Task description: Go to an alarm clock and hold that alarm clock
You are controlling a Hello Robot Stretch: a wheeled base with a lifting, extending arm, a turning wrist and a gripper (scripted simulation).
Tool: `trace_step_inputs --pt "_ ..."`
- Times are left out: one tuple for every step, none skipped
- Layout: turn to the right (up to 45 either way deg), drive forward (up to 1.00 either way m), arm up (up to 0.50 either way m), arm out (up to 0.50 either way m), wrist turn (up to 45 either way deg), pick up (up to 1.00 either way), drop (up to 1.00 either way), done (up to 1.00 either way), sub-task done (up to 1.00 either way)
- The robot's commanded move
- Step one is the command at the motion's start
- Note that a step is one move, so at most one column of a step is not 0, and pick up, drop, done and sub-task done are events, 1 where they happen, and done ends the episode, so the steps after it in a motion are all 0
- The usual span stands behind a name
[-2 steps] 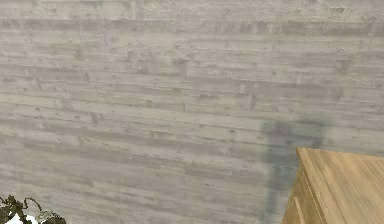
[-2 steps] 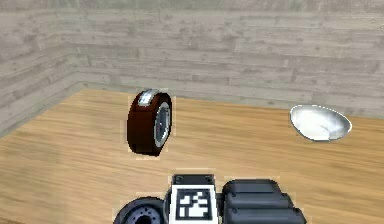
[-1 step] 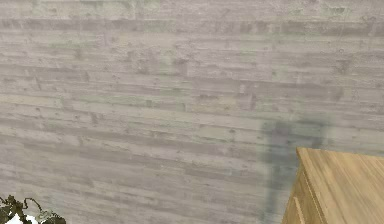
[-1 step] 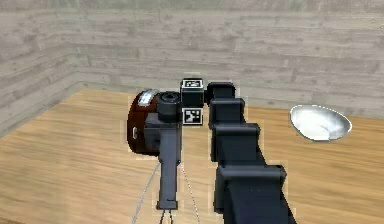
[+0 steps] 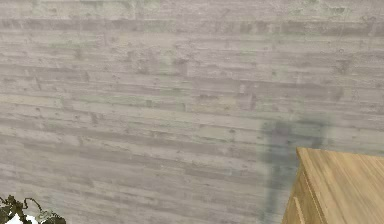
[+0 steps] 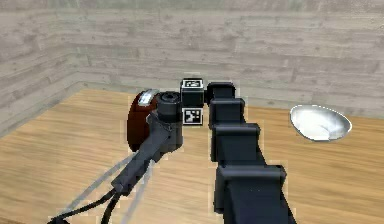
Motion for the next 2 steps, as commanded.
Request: trace_step_inputs --pt "0.0 0.0 0.0 0.0 45.0 0.0 0.0 0.0 0.0" --pt "0.0 0.0 0.0 0.0 45.0 0.0 0.0 0.0 0.0"
